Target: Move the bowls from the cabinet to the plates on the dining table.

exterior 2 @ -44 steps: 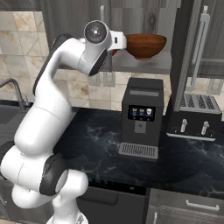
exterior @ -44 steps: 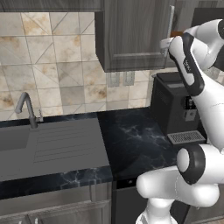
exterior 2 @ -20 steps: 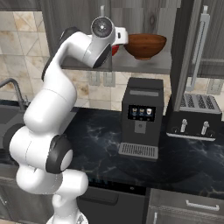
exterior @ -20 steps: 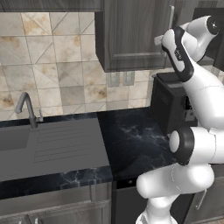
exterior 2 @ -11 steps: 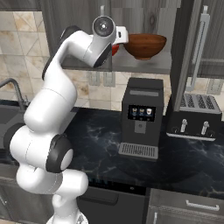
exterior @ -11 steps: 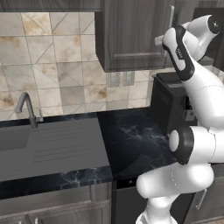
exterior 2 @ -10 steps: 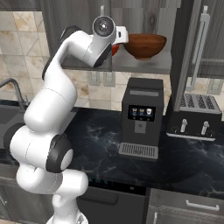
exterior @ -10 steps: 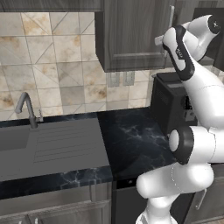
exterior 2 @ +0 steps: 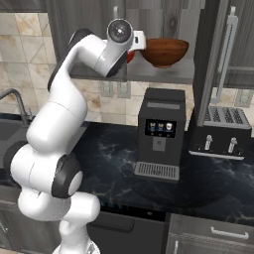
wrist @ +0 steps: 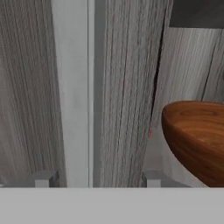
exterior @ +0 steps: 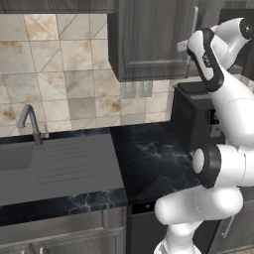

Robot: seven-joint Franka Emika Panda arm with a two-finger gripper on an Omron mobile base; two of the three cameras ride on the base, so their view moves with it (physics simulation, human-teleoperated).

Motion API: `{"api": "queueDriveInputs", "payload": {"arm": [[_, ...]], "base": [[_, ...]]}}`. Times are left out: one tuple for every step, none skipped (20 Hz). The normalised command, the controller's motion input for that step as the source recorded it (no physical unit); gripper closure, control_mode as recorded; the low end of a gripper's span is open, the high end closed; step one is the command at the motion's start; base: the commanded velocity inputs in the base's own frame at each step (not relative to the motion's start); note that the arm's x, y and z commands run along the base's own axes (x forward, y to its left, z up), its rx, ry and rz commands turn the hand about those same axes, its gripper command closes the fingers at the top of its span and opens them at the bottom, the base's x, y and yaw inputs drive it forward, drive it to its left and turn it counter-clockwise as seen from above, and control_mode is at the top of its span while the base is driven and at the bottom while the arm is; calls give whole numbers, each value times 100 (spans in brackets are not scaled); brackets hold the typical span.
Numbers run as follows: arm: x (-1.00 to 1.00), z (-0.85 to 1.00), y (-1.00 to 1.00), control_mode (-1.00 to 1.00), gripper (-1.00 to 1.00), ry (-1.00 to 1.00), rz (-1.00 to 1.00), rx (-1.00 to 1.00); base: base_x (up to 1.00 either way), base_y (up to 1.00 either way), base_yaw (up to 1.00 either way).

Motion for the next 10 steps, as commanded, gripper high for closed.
{"api": "queueDriveInputs", "payload": {"arm": [[-34,1,0,-100,100,-6,0,7],[-37,2,0,-100,100,-7,0,6],[-38,2,0,-100,100,-7,0,6],[-41,1,0,-100,100,-8,0,5],[-46,4,0,-100,100,-9,0,5],[-48,4,0,-100,100,-10,0,5],[-51,5,1,-100,100,-10,0,6],[-52,6,2,-100,100,-10,0,6],[-56,4,4,-100,100,-11,0,5],[-59,4,6,-100,100,-11,0,4]], "base": [[0,0,0],[0,0,0],[0,0,0],[0,0,0],[0,0,0],[0,0,0],[0,0,0],[0,0,0],[0,0,0],[0,0,0]]}}
